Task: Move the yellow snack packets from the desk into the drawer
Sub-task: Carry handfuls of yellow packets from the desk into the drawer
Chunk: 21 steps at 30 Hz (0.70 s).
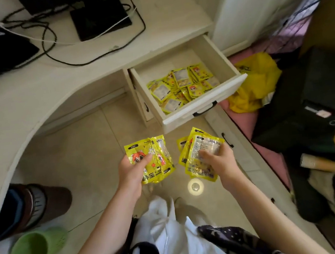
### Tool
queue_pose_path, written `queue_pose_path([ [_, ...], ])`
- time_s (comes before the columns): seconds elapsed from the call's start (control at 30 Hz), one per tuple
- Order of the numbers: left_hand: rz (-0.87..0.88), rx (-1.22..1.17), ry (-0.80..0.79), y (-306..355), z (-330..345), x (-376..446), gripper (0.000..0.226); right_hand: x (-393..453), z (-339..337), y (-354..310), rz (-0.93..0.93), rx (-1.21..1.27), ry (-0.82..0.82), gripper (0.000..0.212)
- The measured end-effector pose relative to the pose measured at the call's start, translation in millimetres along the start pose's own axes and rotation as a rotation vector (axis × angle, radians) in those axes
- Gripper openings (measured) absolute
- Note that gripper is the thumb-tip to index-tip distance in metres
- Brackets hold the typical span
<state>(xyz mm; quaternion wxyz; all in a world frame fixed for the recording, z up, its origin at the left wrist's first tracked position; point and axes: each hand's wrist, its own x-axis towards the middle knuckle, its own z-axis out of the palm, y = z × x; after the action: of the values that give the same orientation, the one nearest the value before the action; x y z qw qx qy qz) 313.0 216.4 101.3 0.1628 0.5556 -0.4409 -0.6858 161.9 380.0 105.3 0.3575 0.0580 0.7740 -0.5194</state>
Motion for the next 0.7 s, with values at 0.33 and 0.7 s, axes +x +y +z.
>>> queue_pose_path([
  [0.33, -0.033, 0.043, -0.067, 33, 87, 65, 0.027, 82, -40, -44, 0.009, 0.042, 0.07, 0.039],
  [0.7, -0.085, 0.062, -0.02, 89, 163, 172, 0.038, 200, -32, -141, -0.023, -0.025, 0.045, 0.029],
])
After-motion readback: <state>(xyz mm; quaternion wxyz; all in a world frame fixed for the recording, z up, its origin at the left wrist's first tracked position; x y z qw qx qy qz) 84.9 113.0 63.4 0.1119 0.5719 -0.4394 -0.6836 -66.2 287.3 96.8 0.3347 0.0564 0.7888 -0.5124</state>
